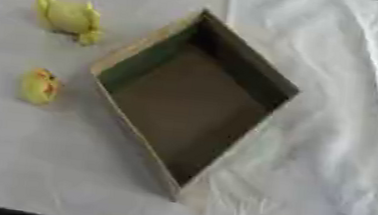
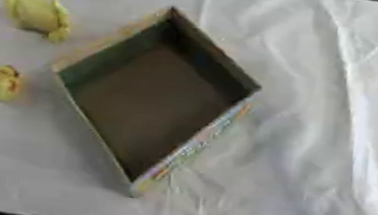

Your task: Pick up objects on the table and place them in the box.

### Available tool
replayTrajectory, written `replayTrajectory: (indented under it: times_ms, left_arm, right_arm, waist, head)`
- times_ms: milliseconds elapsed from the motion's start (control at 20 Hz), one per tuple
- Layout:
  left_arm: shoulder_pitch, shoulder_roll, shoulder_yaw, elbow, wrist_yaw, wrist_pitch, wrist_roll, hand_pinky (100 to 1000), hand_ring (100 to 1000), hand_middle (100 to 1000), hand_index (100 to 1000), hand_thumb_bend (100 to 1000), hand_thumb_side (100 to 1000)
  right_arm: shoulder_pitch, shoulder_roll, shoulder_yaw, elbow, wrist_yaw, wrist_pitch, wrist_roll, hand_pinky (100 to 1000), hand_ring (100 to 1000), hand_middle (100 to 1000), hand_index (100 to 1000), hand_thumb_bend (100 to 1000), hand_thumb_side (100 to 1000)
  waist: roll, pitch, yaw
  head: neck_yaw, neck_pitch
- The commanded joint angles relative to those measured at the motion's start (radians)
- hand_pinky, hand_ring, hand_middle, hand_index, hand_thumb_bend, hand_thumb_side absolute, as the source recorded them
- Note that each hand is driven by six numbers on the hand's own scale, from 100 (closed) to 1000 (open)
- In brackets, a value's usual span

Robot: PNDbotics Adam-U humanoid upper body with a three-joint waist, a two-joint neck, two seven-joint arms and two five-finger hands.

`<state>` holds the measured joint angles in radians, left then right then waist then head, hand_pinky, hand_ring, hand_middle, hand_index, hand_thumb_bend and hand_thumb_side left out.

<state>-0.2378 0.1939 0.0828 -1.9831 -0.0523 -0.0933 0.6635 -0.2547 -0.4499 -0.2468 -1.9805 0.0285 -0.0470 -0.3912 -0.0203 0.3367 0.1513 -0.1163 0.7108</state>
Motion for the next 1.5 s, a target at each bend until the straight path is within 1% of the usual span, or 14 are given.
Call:
replayTrajectory:
  times_ms: [50, 300, 600, 750, 1050, 1200, 1350, 1500]
  left_arm:
    - [-0.003, 0.023, 0.002, -0.017, -0.001, -0.002, 0.001, 447, 553, 562, 743, 130, 1000]
    - [-0.003, 0.023, 0.002, -0.017, -0.002, -0.004, 0.0, 447, 552, 562, 743, 130, 1000]
    - [-0.008, 0.022, -0.001, -0.017, -0.002, -0.003, -0.003, 447, 552, 562, 743, 130, 1000]
    - [-0.009, 0.022, -0.002, -0.017, -0.001, -0.001, -0.005, 447, 552, 563, 742, 130, 1000]
    - [-0.01, 0.026, -0.003, -0.017, -0.002, -0.001, -0.007, 447, 553, 564, 743, 129, 1000]
    - [-0.009, 0.044, 0.0, -0.017, -0.019, -0.008, -0.006, 446, 553, 565, 745, 122, 1000]
    - [-0.005, 0.091, 0.005, -0.017, -0.066, -0.018, 0.002, 443, 553, 567, 746, 103, 1000]
    - [-0.003, 0.157, 0.01, -0.017, -0.142, -0.019, 0.021, 440, 555, 570, 749, 100, 1000]
  right_arm:
    - [-0.004, -0.026, -0.011, -0.019, 0.007, 0.001, 0.006, 717, 553, 432, 712, 100, 505]
    - [-0.002, -0.025, -0.012, -0.019, 0.007, 0.002, 0.008, 718, 553, 431, 712, 100, 505]
    - [-0.001, -0.02, -0.013, -0.019, 0.006, 0.003, 0.011, 718, 551, 431, 713, 100, 506]
    - [-0.002, -0.02, -0.012, -0.019, 0.005, 0.003, 0.013, 719, 551, 431, 713, 100, 505]
    - [-0.002, -0.02, -0.012, -0.019, 0.004, 0.002, 0.014, 719, 551, 431, 713, 100, 505]
    - [-0.002, -0.02, -0.012, -0.019, 0.004, 0.002, 0.015, 719, 551, 431, 713, 100, 505]
    - [-0.002, -0.022, -0.012, -0.019, 0.003, 0.002, 0.016, 719, 551, 431, 714, 100, 505]
    - [-0.003, -0.024, -0.011, -0.019, 0.003, 0.001, 0.017, 719, 551, 431, 714, 100, 502]
  waist:
    - [0.003, -0.022, 0.001]
    - [0.004, -0.018, -0.003]
    - [0.002, -0.012, -0.008]
    - [0.001, -0.012, -0.011]
    - [0.001, -0.013, -0.013]
    - [0.002, -0.014, -0.013]
    - [0.004, -0.015, -0.013]
    - [0.005, -0.016, -0.015]
  head:
    - [-0.003, 0.003]
    - [-0.021, -0.006]
    - [-0.082, -0.027]
    - [-0.095, -0.035]
    - [-0.091, -0.044]
    - [-0.083, -0.046]
    - [-0.072, -0.047]
    - [-0.062, -0.048]
